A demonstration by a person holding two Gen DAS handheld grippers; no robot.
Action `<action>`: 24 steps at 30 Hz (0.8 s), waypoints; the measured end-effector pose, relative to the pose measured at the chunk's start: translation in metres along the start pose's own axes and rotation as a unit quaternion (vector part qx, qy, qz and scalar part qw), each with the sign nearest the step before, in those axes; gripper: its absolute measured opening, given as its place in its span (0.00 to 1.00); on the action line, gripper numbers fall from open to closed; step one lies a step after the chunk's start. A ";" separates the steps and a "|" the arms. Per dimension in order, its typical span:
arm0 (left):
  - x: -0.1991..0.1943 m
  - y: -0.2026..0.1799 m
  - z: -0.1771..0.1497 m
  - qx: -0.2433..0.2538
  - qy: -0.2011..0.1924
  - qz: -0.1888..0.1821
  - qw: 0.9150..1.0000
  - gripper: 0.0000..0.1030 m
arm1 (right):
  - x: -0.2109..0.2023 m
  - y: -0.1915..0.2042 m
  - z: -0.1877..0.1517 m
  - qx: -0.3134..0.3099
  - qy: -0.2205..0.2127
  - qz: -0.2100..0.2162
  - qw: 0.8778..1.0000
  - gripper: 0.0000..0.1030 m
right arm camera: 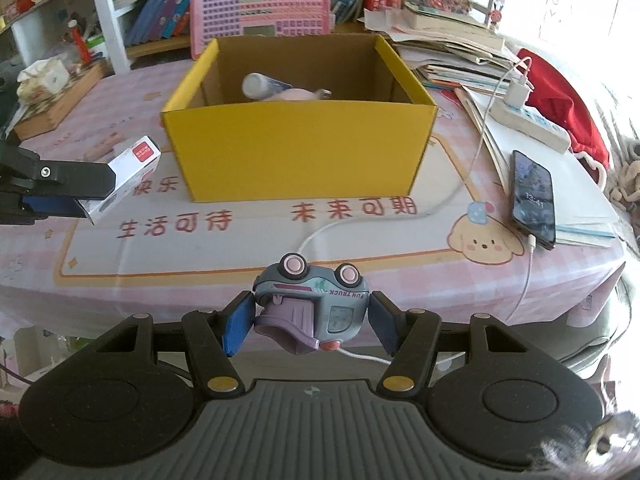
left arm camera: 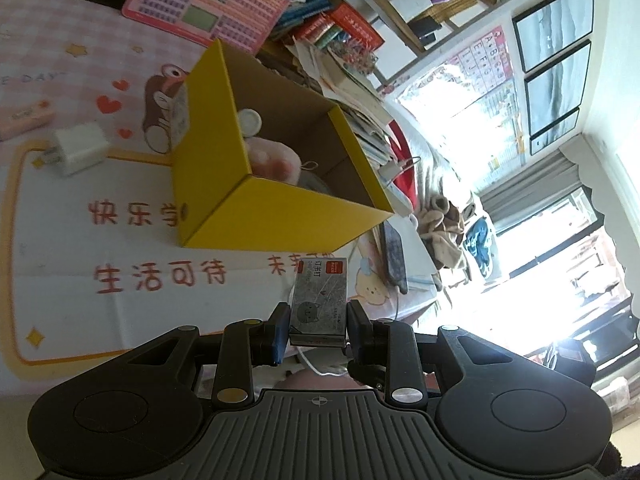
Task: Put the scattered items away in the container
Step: 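Lift and carry the card packet and toy car over the yellow box with both tools, then lower the toy car into the box and open the right tool while the left tool releases the card packet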
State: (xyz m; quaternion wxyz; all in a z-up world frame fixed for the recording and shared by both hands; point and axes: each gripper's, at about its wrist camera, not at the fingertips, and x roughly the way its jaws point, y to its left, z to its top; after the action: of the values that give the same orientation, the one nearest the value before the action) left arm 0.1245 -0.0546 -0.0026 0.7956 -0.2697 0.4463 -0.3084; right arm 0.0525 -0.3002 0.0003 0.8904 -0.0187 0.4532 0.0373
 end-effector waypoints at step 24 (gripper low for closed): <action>0.049 -0.037 0.067 0.042 -0.062 0.026 0.997 0.28 | 0.015 -0.058 0.081 -0.019 -0.082 0.045 0.995 0.58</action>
State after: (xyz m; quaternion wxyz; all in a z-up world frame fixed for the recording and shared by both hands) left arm 0.1937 -0.1047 0.0276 0.8403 -0.2432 0.3894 -0.2883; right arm 0.1317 -0.3519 0.0362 0.9216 -0.0124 0.3780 0.0874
